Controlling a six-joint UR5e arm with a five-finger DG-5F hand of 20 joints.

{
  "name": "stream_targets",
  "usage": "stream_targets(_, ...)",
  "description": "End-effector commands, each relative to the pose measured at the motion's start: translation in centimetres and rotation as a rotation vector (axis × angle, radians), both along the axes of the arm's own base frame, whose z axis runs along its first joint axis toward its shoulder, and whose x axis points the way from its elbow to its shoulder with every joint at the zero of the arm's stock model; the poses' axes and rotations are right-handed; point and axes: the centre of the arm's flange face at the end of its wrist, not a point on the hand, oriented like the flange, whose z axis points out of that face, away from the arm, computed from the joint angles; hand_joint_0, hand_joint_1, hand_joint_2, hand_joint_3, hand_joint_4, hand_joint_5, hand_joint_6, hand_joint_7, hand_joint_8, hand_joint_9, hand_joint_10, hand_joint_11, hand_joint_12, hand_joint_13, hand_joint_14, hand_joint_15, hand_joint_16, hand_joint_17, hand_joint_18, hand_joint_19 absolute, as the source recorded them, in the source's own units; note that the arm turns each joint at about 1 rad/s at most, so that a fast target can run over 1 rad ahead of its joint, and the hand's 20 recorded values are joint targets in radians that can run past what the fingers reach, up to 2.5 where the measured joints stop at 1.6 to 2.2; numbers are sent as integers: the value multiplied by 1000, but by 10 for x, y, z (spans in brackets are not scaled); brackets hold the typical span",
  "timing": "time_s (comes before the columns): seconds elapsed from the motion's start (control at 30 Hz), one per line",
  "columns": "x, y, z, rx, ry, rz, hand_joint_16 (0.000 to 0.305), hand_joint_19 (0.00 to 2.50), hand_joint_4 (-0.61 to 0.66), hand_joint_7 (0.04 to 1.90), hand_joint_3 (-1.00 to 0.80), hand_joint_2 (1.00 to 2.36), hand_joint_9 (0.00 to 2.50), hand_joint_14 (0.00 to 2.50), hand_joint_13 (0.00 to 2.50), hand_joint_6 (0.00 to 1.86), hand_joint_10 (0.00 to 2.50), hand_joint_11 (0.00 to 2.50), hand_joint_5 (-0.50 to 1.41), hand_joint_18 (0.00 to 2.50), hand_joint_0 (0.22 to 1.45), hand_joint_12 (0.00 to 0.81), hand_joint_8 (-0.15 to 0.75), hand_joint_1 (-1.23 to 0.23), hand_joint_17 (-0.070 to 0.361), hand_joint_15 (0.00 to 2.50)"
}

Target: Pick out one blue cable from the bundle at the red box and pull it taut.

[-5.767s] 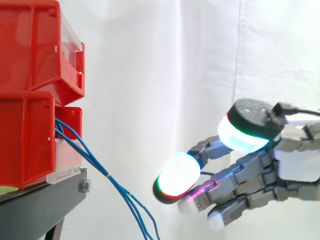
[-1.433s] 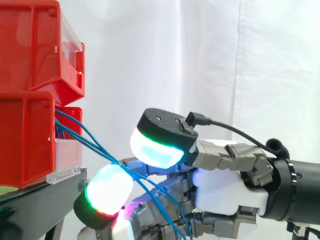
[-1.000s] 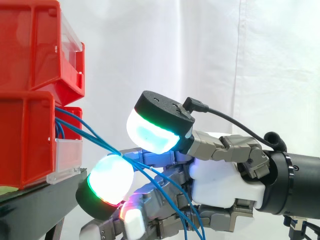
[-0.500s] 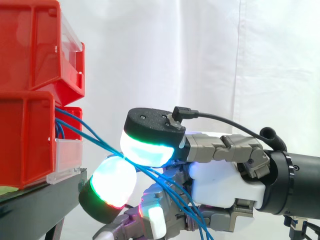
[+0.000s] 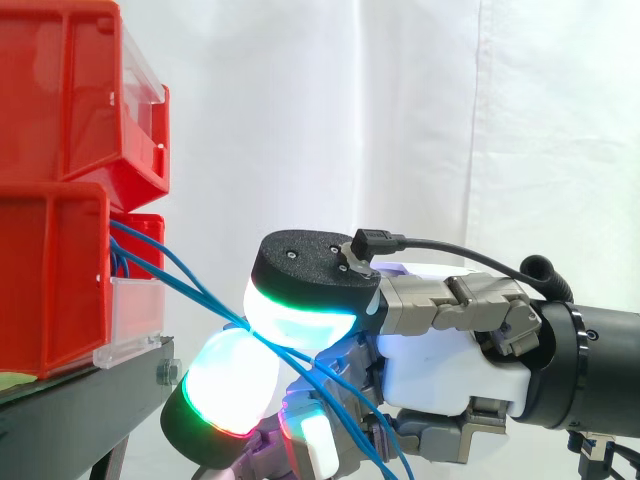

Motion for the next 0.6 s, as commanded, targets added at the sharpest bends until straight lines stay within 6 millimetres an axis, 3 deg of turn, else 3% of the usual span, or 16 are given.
stream_targets(0.0, 1, 0, 2, 0, -5, 2, 72, 669, 265, 875, -99, 1011, 1183, 13, 768, 879, 17, 588, -166, 726, 609, 493, 391, -664, 161, 383)
stream_targets(0.57, 3, 1, 5, 0, -6, 4, 62, 686, 102, 941, -296, 1014, 1193, 17, 782, 931, 20, 692, -162, 734, 683, 451, 363, -759, 139, 397)
